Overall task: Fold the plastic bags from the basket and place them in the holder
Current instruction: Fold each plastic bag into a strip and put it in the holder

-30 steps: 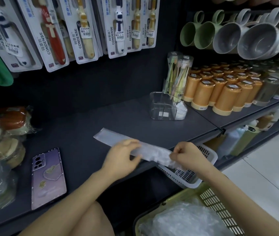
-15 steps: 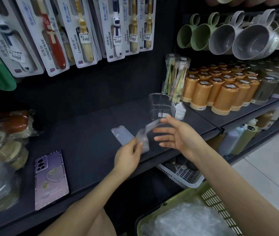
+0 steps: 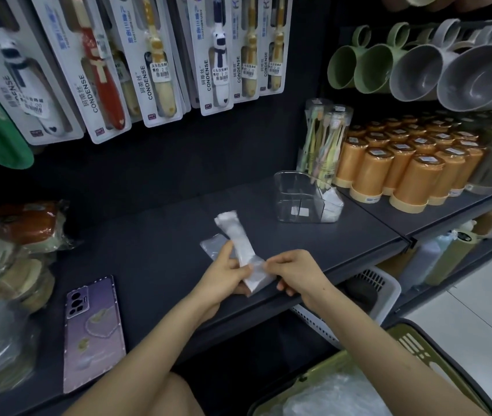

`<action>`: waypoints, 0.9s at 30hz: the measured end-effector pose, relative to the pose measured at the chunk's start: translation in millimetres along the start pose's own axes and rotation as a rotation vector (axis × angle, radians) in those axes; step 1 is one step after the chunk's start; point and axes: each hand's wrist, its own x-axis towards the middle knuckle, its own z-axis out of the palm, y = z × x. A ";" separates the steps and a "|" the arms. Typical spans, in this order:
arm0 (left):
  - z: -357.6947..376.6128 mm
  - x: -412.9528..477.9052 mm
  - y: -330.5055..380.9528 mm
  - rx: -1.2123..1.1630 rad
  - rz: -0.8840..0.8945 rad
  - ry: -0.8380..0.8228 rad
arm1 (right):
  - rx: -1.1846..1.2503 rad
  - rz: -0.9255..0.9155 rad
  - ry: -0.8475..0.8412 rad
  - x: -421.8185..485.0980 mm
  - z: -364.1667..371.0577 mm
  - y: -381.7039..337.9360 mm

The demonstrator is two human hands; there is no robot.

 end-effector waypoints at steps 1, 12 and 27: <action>-0.4 -0.8 -0.6 -0.015 -0.006 -0.004 | -0.004 0.000 0.000 1.1 0.2 0.5; -29.1 3.6 0.2 -0.259 -0.163 0.122 | -0.466 -0.292 -0.007 20.7 13.7 1.1; -75.8 11.3 -27.3 1.241 0.666 0.350 | -0.599 -0.317 -0.037 32.5 29.6 -10.6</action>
